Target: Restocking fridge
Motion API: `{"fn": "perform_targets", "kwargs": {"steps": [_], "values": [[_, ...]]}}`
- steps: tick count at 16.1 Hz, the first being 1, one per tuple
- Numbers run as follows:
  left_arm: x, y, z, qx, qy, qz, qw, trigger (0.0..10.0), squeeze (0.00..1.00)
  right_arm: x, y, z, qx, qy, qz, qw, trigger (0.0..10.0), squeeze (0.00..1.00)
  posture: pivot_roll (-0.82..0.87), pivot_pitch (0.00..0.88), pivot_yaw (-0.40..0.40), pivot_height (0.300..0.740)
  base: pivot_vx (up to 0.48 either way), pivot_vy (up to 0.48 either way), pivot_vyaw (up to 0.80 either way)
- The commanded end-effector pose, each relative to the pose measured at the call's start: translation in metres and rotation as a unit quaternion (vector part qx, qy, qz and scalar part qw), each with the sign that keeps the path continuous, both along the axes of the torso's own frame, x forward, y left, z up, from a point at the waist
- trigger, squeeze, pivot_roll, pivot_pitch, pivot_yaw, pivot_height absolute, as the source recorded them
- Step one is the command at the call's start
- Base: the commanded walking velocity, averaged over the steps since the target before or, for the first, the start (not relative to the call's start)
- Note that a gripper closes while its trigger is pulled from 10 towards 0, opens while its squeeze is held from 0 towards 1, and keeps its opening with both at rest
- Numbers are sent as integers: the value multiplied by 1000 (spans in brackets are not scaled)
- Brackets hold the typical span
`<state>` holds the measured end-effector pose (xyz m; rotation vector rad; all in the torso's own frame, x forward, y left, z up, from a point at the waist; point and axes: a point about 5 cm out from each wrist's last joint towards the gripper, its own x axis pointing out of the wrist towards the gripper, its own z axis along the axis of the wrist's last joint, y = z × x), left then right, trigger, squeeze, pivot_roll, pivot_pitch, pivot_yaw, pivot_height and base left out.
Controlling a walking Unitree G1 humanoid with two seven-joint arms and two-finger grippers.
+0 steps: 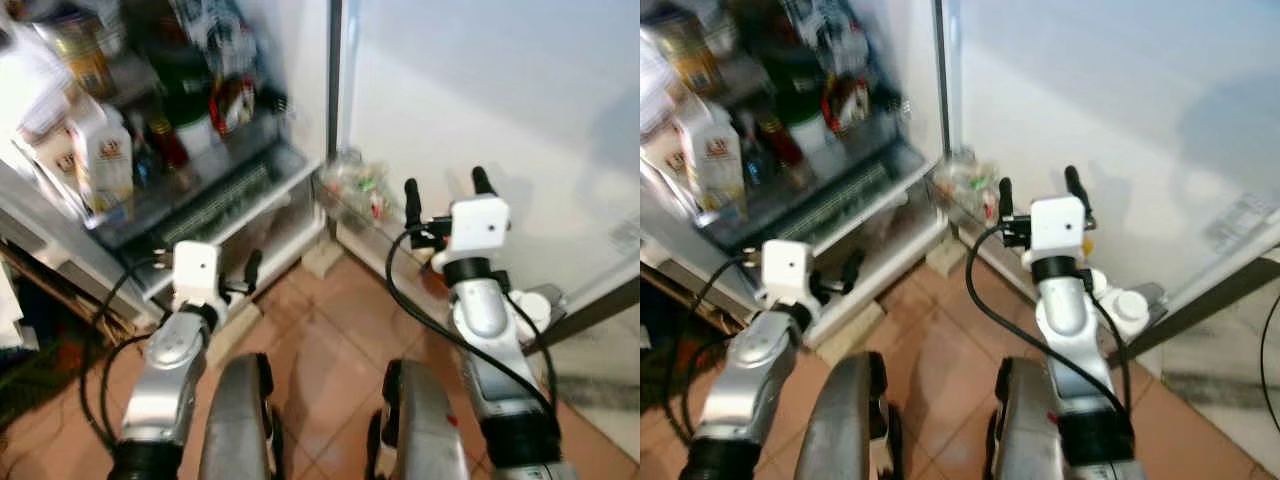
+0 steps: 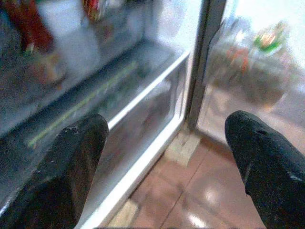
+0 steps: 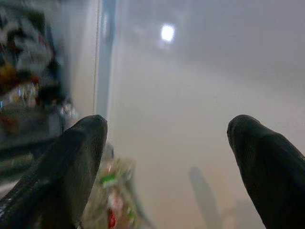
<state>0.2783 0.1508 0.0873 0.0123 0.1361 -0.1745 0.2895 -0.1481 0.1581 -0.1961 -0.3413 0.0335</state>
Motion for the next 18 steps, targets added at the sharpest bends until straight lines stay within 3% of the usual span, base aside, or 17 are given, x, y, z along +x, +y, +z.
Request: {"fn": "perform_targets", "kwargs": {"steps": [1, 3, 4, 8, 15, 18], "values": [[3, -2, -1, -8, -4, -3, 1000, 10000, 0, -7, -2, 1, -6, 2, 7, 1000, 10000, 1000, -1, 12, 45, 610, 0, 0, 0], [7, -5, 1, -18, -11, -6, 1000, 10000, 0, -14, -4, -2, -11, 16, 16, 1000, 10000, 1000, -9, 0, 47, 610, 0, 0, 0], [7, -7, -2, -17, -11, -16, 1000, 10000, 0, -17, -2, -2, 1, 20, 45, 999, 10000, 0, -17, 0, 49, 615, 0, 0, 0], [7, -9, -8, -19, -9, -18, 1000, 10000, 0, -8, -1, -3, 37, 40, 33, 998, 10000, 0, -10, 0, 44, 666, 0, 0, 0], [11, -13, -7, -13, -17, -29, 999, 10000, 0, -1, -1, 0, 44, 40, 33, 998, 10000, 0, -11, 0, 49, 740, 0, 0, 0], [12, -16, -10, -14, -12, -29, 999, 10000, 0, -1, -1, -6, 43, 52, 37, 997, 10000, 0, -12, 0, 44, 740, 0, 0, 0]]}}
